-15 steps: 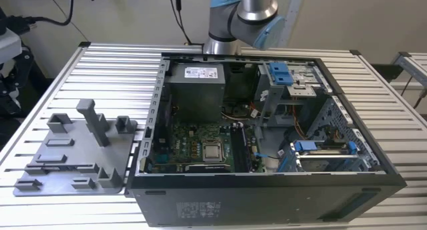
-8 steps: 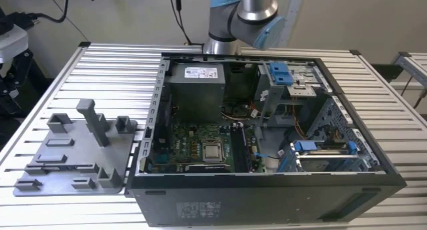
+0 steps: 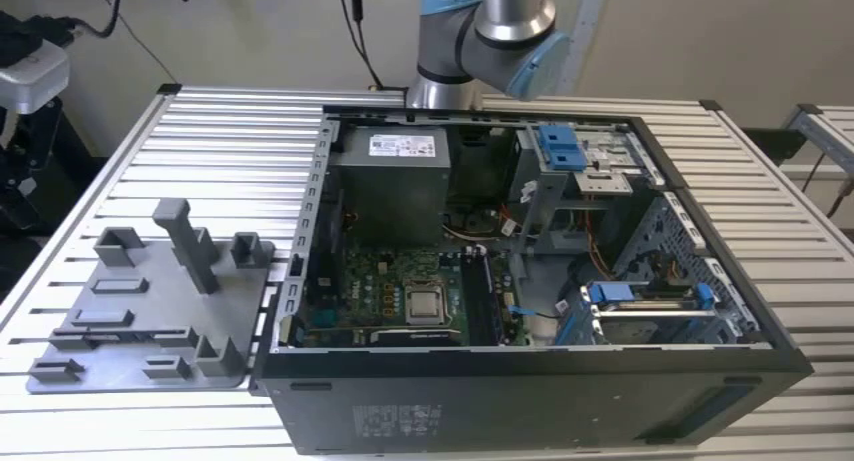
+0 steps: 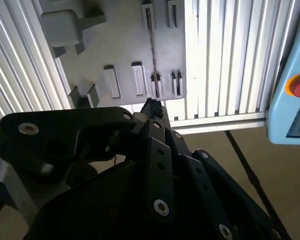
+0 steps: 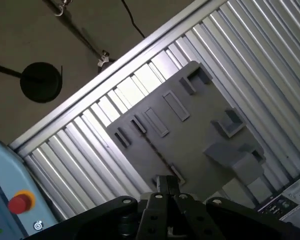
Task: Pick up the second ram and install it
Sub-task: 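Pick up the second ram and move it above second insertion slot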
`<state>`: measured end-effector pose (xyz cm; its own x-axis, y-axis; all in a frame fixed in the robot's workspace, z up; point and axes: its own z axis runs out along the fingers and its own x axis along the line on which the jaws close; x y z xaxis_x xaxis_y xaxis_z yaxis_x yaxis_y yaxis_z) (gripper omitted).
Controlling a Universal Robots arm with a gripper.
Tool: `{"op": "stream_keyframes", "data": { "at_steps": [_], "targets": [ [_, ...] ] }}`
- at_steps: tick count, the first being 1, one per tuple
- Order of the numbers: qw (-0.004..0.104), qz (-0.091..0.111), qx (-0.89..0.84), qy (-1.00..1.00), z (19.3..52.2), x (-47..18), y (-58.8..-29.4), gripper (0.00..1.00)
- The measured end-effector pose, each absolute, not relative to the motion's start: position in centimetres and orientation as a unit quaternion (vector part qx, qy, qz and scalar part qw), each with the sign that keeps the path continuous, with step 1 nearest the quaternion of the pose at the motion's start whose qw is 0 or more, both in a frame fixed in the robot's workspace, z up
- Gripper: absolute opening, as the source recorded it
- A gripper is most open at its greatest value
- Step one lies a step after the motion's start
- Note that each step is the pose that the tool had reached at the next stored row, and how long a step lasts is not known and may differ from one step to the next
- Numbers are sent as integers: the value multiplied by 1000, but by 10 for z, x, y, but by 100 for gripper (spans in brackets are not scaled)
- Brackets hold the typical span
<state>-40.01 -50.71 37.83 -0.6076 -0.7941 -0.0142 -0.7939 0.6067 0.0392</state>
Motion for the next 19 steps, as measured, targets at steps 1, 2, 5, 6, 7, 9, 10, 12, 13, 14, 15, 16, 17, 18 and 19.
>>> {"op": "stream_keyframes", "data": {
  "at_steps": [1,2,5,6,7,9,10,12,13,14,15,16,17,18,19],
  "targets": [
    [3,-21,451,-892,378,-400,-507,11],
    [3,-21,459,-888,378,-400,-507,11],
    [3,-21,480,-877,378,-400,-507,11],
    [3,-21,486,-874,378,-400,-507,11],
    [3,-21,492,-871,378,-400,-507,11],
    [4,-20,501,-865,378,-400,-507,11],
    [4,-20,506,-862,378,-401,-507,11],
    [4,-20,515,-857,378,-401,-507,11],
    [4,-20,520,-854,378,-401,-507,11],
    [4,-20,524,-851,378,-401,-507,11],
    [4,-20,529,-848,378,-401,-507,11],
    [4,-20,536,-844,378,-401,-507,11],
    [4,-20,544,-839,378,-401,-507,11],
    [4,-20,551,-835,378,-401,-507,11],
    [4,-20,557,-830,378,-401,-507,11]
  ]
}}
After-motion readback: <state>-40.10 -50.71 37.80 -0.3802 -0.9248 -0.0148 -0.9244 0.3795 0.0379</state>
